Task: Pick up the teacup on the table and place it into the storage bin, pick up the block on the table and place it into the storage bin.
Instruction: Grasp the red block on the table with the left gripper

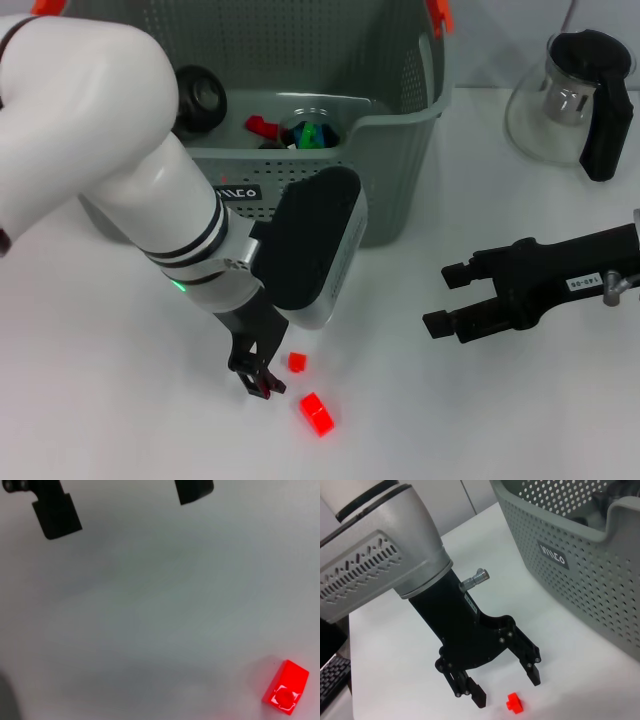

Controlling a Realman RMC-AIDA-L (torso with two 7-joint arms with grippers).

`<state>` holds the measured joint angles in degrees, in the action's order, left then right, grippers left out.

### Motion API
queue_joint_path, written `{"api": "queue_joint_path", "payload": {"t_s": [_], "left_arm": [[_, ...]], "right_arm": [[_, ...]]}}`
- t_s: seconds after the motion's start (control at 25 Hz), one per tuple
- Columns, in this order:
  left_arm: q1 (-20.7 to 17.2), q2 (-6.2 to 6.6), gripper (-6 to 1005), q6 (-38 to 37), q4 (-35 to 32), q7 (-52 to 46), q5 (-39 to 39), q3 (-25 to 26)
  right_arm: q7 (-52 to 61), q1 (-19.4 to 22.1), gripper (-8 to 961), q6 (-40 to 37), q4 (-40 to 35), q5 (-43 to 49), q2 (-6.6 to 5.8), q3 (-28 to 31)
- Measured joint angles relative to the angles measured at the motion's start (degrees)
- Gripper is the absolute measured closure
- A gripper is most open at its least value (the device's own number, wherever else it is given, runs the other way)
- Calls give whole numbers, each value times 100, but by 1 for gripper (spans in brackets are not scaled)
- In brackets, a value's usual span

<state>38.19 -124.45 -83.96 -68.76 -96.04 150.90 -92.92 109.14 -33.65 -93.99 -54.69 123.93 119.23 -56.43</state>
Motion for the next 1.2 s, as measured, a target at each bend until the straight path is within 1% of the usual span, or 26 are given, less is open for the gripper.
{"api": "queue_joint_path", "payload": {"t_s": [0.16,0.4,0.72,0.8,0.96,1.0,1.2], "left_arm": [[78,0,150,104,145,-97,21,-138],[142,-10,163,131,218,-116,22,-202],[184,-8,317,226,248,-251,29,-332],[217,-8,395,264,316,-280,29,-350],[281,-8,551,317,438,-349,29,-378],[286,-8,551,321,447,-358,29,-385],[315,-9,549,325,470,-405,26,-419]], "right_arm": [[16,10,51,-20,-2,0,-38,0],[22,33,55,-23,1,0,-38,0],[8,43,61,-23,18,0,-32,0],[2,43,62,-23,20,0,-31,0],[-3,43,119,-21,21,-1,-23,0],[-3,43,133,-20,21,0,-23,0],[-6,43,131,-11,21,0,-23,0]]}}
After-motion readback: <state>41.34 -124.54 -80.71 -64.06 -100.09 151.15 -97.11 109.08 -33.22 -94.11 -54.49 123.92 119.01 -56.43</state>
